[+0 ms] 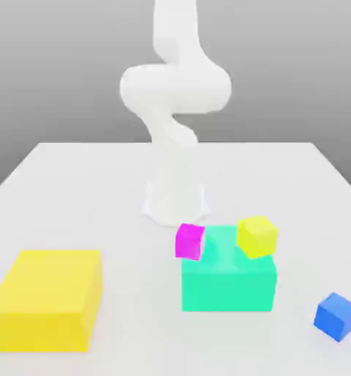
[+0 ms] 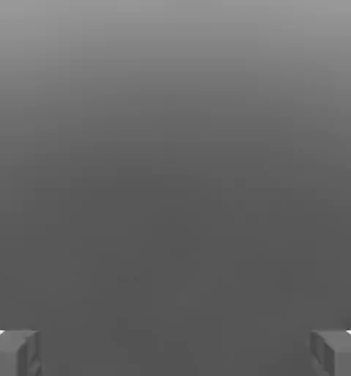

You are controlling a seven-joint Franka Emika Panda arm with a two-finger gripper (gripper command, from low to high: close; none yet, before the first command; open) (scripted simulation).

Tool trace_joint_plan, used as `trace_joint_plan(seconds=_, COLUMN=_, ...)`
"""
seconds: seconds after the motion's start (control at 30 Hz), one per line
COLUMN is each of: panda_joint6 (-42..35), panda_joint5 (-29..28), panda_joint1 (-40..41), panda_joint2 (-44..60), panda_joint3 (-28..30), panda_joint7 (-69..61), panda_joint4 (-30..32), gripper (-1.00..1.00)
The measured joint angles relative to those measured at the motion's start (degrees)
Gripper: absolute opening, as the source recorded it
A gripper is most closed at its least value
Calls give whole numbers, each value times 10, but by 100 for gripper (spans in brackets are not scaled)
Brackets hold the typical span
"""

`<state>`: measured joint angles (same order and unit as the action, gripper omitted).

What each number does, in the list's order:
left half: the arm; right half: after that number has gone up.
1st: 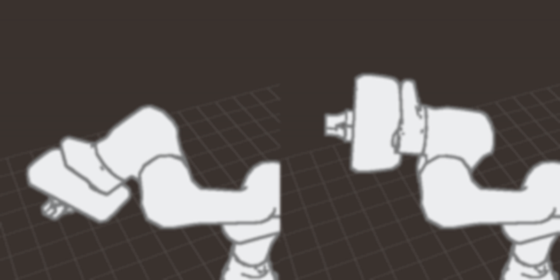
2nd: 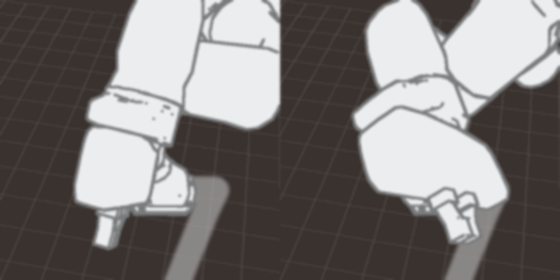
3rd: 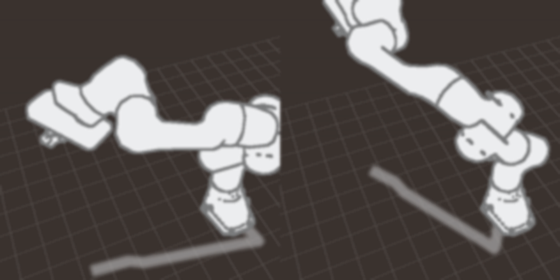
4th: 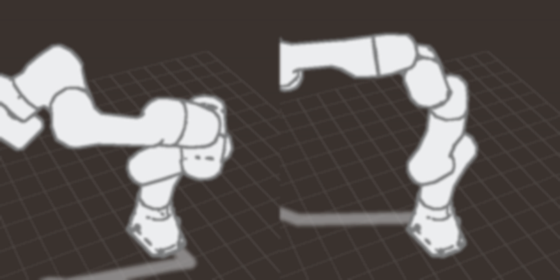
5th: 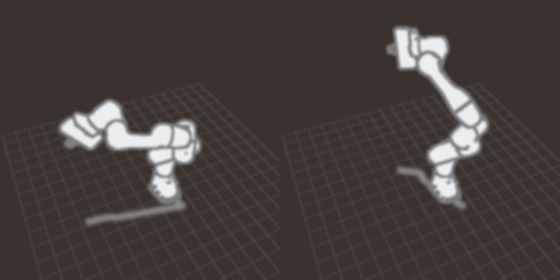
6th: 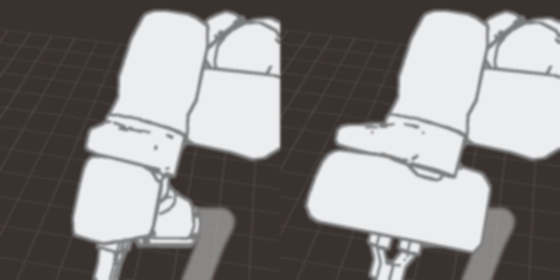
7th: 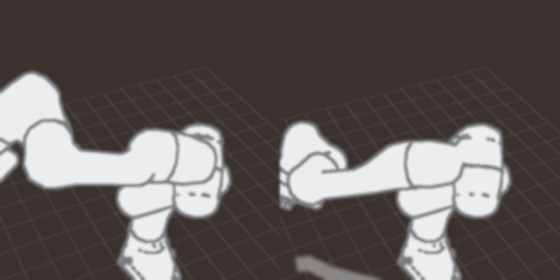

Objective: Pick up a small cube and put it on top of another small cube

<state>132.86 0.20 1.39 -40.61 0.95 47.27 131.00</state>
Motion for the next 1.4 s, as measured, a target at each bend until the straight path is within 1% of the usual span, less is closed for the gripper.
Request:
trace_joint_plan(seconds=0.33, panda_joint6=44, panda_joint5=13, panda_joint1=51, panda_joint2=211, panda_joint3=47, panda_joint7=54, panda_joint4=-31, gripper=0)
trace_joint_plan(seconds=0.63, panda_joint6=82, panda_joint5=43, panda_joint1=103, panda_joint2=398, panda_joint3=92, panda_joint7=89, panda_joint4=-59, gripper=0)
trace_joint_plan(seconds=1.03, panda_joint6=131, panda_joint5=103, panda_joint1=179, panda_joint2=651, panda_joint3=125, panda_joint7=122, panda_joint4=-97, gripper=0)
trace_joint_plan(seconds=1.17, panda_joint6=184, panda_joint5=129, panda_joint1=200, panda_joint2=735, panda_joint3=107, panda_joint7=109, panda_joint4=-115, gripper=0)
trace_joint_plan(seconds=1.2, panda_joint6=194, panda_joint5=134, panda_joint1=204, panda_joint2=748, panda_joint3=102, panda_joint7=106, panda_joint4=-118, gripper=-100)
trace_joint_plan(seconds=1.4, panda_joint6=199, panda_joint5=137, panda_joint1=205, panda_joint2=755, panda_joint3=101, panda_joint7=103, panda_joint4=-119, gripper=-100)
